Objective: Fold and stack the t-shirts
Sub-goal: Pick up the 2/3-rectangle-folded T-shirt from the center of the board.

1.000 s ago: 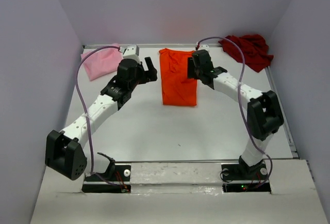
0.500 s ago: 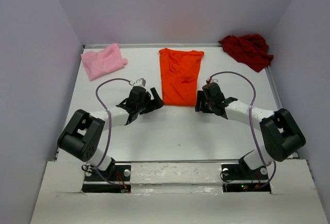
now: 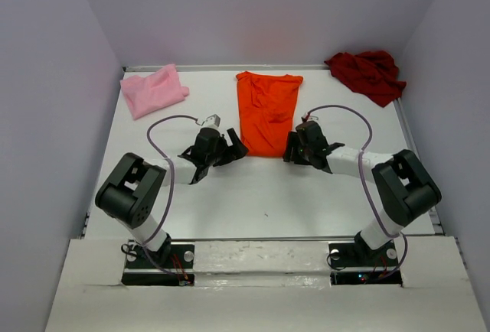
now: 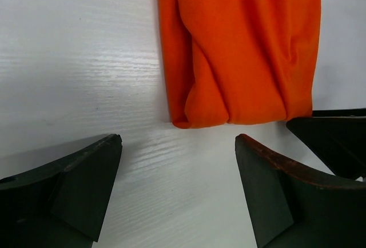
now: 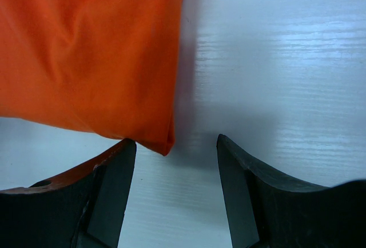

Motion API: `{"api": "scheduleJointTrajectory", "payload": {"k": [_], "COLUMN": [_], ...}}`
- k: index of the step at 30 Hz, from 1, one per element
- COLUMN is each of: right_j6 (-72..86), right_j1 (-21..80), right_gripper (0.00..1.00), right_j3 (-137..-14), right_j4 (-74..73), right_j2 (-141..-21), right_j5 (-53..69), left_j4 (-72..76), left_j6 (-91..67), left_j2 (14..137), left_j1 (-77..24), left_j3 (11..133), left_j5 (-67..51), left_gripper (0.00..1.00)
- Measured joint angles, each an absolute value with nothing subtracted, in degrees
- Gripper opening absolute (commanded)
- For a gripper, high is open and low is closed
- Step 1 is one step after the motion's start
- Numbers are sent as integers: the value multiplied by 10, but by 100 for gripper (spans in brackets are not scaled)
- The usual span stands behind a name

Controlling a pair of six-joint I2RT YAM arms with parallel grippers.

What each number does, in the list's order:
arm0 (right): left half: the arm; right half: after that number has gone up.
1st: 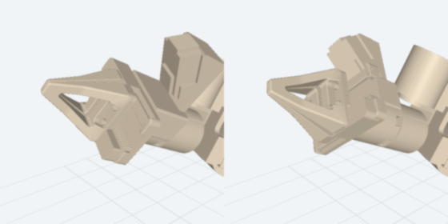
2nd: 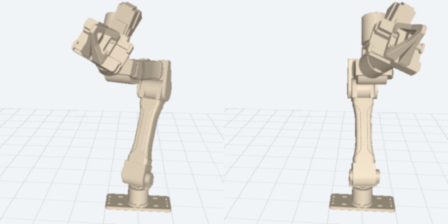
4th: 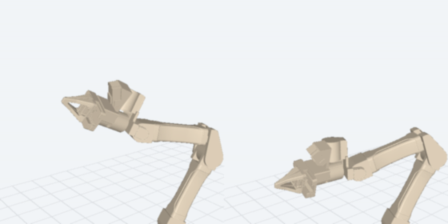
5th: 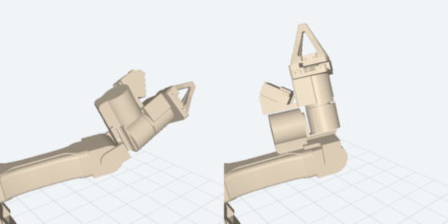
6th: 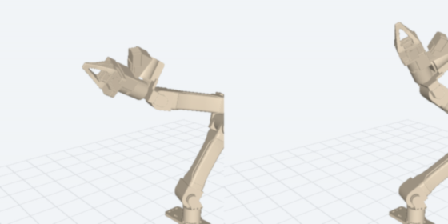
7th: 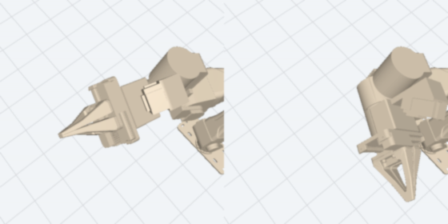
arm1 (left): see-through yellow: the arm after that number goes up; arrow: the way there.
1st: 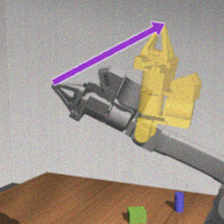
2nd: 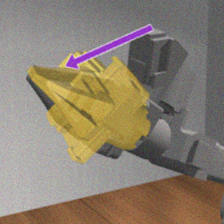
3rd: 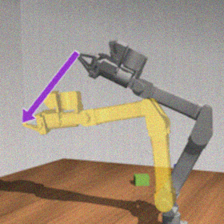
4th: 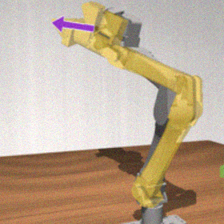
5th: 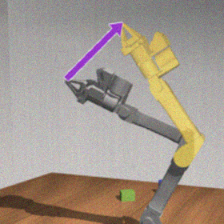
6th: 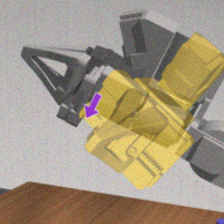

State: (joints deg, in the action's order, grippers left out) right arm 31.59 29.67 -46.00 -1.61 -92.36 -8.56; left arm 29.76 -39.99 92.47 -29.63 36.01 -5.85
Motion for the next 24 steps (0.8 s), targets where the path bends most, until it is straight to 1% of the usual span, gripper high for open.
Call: {"api": "scheduleJointTrajectory", "payload": {"k": [8,24], "right_j6": [317,322], "right_j1": [297,297], "right_gripper": [65,61], "right_j3": [-465,-465], "right_j4": [18,69], "right_j2": [-939,-958], "right_j5": [-86,-88], "left_j4": [347,418], "left_j6": [-400,-405], "left_j2": [959,994], "left_j1": [-296,-296], "left_j3": [372,372], "left_j5": [-75,-96], "left_gripper": [94,92]}}
